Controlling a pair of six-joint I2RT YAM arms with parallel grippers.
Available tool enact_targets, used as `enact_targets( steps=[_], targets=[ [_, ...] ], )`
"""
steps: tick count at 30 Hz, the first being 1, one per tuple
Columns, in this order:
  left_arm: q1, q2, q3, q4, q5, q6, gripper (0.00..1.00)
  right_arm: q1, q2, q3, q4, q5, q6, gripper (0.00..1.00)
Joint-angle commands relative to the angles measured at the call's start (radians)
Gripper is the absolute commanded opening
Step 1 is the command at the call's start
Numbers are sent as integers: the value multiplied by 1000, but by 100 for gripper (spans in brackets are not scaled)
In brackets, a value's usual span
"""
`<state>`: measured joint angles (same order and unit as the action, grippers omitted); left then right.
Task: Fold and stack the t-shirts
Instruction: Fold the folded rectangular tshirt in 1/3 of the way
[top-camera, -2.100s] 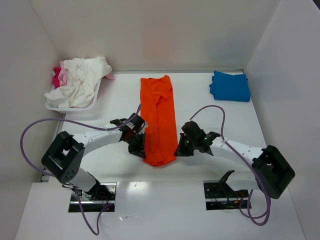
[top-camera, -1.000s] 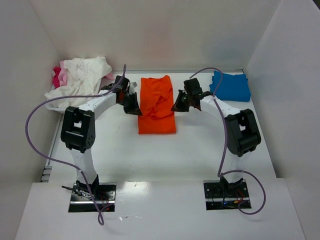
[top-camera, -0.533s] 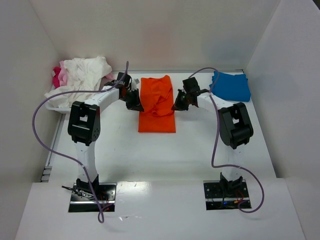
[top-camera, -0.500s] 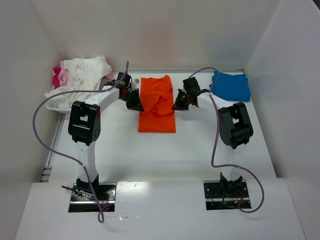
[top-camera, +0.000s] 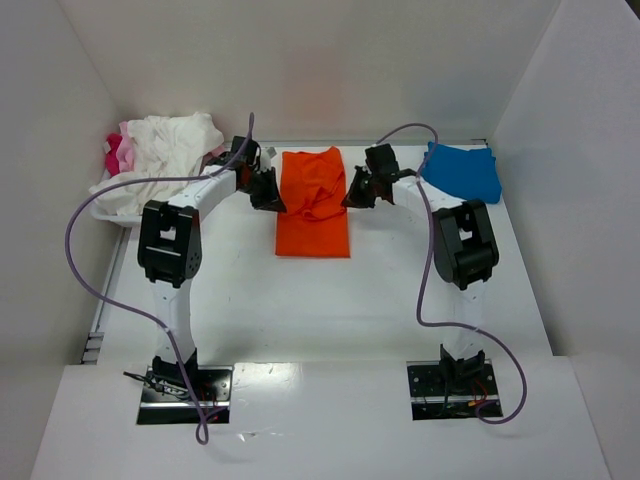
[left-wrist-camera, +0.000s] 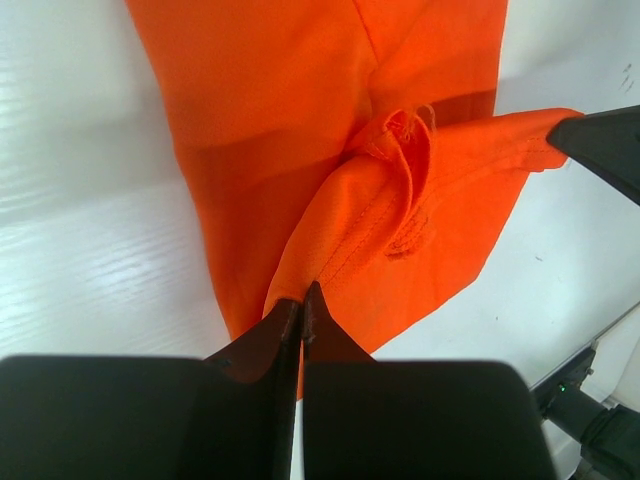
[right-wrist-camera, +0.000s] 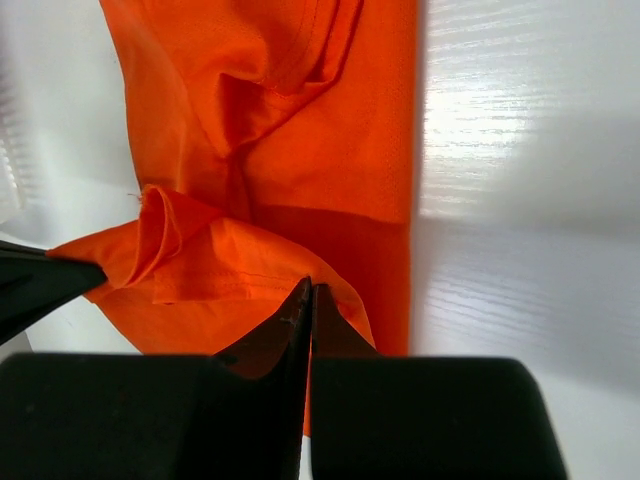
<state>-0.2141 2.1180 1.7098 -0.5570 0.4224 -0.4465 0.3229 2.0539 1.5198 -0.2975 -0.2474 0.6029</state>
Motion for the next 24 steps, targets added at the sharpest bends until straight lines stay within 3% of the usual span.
enact_targets(
  steps=[1, 17, 24],
  targets=[
    [22, 21, 44, 9, -5, 20, 0, -5, 35, 72, 40, 11, -28, 0],
    [32, 134, 197, -14, 17, 57, 7, -15, 110, 140, 41, 28, -26, 0],
    [41, 190, 208, -3, 17, 57, 17, -15, 140, 128, 87, 20, -9, 0]
  ],
)
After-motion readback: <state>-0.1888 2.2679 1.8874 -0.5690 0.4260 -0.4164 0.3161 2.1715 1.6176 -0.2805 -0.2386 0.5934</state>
